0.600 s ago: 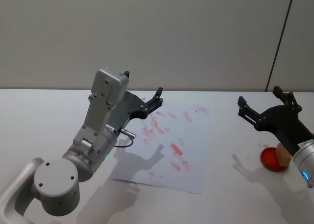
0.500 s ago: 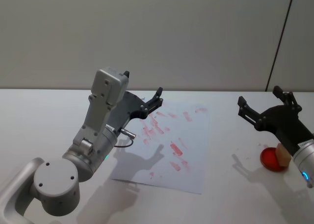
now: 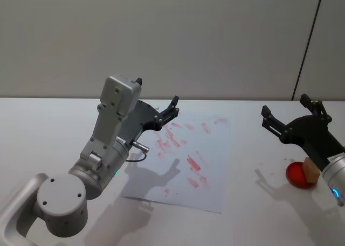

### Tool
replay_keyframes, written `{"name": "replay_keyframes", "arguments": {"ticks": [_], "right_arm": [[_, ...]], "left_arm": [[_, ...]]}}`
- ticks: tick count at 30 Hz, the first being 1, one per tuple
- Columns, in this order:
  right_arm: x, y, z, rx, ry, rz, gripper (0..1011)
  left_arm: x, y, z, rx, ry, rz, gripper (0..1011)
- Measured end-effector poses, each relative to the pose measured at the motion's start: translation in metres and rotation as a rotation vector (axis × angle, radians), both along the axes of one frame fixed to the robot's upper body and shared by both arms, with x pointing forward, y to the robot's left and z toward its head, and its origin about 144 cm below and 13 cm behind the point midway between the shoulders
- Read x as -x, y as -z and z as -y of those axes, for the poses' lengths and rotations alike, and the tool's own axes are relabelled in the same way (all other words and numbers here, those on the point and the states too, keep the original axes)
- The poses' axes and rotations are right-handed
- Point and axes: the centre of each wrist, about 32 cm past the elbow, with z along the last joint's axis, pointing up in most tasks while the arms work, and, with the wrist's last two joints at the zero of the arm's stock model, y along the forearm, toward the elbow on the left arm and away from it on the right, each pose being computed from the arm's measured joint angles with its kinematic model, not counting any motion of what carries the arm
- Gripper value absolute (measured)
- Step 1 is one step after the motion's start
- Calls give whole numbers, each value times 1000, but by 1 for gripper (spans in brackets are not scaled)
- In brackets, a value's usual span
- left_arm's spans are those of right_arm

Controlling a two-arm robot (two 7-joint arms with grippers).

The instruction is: Use the one hand to pick up the stamp and affix it onto the A4 paper.

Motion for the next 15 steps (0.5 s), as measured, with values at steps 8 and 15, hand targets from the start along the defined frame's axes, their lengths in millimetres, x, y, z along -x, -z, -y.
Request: {"name": "replay_keyframes", "arguments": {"ticks": [8,15], "right_arm": [[0,0,0,0,0,0,1001],[0,0,0,0,0,-1,1001]], "left_arm": [[0,0,0,0,0,0,1003],[0,0,0,0,0,0,1003]]}}
